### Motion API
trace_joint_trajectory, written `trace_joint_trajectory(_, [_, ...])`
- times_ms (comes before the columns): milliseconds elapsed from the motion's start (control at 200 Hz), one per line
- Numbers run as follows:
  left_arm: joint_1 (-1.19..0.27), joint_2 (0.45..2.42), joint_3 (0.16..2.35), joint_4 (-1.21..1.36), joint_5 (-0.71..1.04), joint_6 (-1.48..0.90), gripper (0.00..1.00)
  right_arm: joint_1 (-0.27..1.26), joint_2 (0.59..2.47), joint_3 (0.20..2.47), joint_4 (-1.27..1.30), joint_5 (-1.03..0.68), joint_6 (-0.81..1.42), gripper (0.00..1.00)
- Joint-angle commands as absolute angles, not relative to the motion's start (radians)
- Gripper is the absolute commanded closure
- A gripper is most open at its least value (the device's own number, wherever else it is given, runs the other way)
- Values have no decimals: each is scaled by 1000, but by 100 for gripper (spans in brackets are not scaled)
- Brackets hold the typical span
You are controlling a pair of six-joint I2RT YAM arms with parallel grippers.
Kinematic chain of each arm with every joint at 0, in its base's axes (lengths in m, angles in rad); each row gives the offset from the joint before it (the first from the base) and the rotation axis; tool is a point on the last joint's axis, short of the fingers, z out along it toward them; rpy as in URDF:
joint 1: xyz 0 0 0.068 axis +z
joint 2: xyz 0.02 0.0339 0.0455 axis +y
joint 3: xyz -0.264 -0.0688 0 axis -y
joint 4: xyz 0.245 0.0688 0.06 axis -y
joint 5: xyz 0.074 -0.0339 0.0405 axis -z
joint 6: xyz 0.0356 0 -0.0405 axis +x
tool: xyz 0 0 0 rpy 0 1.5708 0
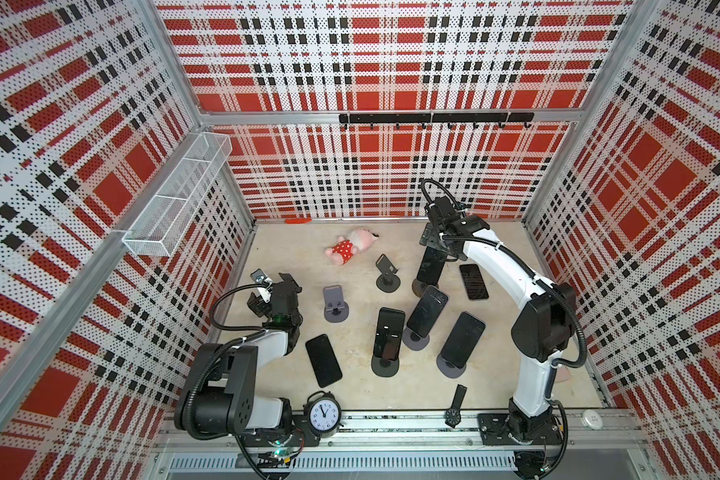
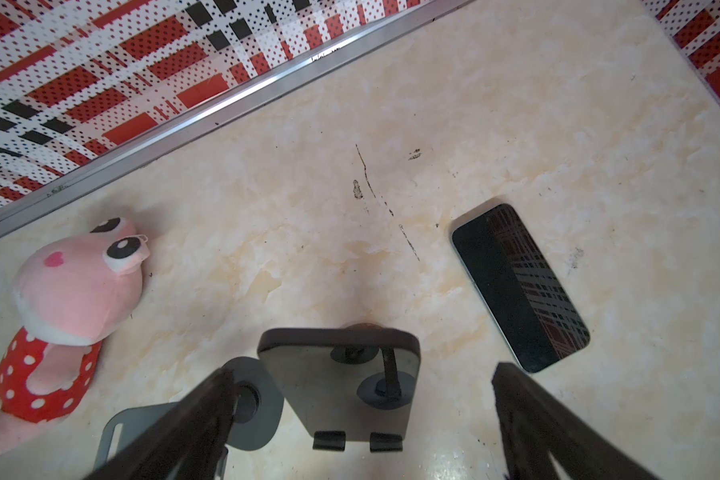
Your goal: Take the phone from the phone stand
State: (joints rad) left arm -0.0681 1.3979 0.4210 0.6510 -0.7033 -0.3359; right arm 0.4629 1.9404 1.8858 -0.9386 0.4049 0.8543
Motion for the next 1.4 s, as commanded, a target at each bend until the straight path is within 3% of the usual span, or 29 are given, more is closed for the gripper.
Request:
trace_joint_trajectory(0, [-61, 1402, 412, 675, -701, -342, 2, 469, 1978, 1925, -956, 380, 854, 0])
trace_joint_trajectory(561, [-64, 1423, 431, 672, -700, -336, 2, 460, 2038, 1946, -973, 333, 770, 0])
trace_joint_trajectory(1398, [-64, 1451, 462, 645, -699, -328, 2, 434, 2002, 1805, -865, 344, 752, 16])
